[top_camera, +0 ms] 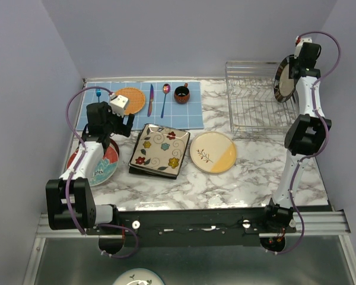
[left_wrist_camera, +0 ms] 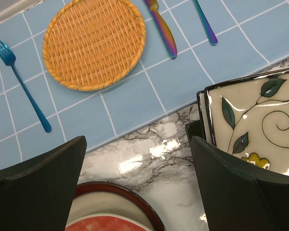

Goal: Unload the plates from the dish rack
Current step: Unload the plate from the dish rack.

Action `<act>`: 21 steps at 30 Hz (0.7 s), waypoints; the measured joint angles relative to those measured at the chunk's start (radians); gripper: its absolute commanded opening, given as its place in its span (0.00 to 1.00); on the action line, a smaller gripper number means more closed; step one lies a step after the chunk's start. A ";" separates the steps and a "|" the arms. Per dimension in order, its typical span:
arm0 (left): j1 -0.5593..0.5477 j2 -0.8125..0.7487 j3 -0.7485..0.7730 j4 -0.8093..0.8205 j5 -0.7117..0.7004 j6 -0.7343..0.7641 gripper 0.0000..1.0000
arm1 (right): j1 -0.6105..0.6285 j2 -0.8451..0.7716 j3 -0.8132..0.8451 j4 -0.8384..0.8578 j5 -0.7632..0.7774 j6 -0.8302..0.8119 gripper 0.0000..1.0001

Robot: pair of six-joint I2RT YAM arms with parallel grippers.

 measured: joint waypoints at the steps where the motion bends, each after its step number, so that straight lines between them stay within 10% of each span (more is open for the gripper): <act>1: 0.000 0.000 0.002 0.000 0.000 0.000 0.99 | 0.000 0.000 0.000 0.001 0.000 0.000 0.37; 7: 0.000 0.001 0.002 0.000 0.000 0.008 0.99 | 0.000 0.000 0.000 0.002 -0.008 0.003 0.27; 11: 0.000 0.001 0.002 0.000 0.000 0.015 0.99 | 0.000 0.000 0.000 0.002 -0.018 0.003 0.01; 21: 0.000 0.001 0.002 -0.013 0.000 0.025 0.99 | -0.001 0.000 0.002 0.001 -0.042 0.023 0.01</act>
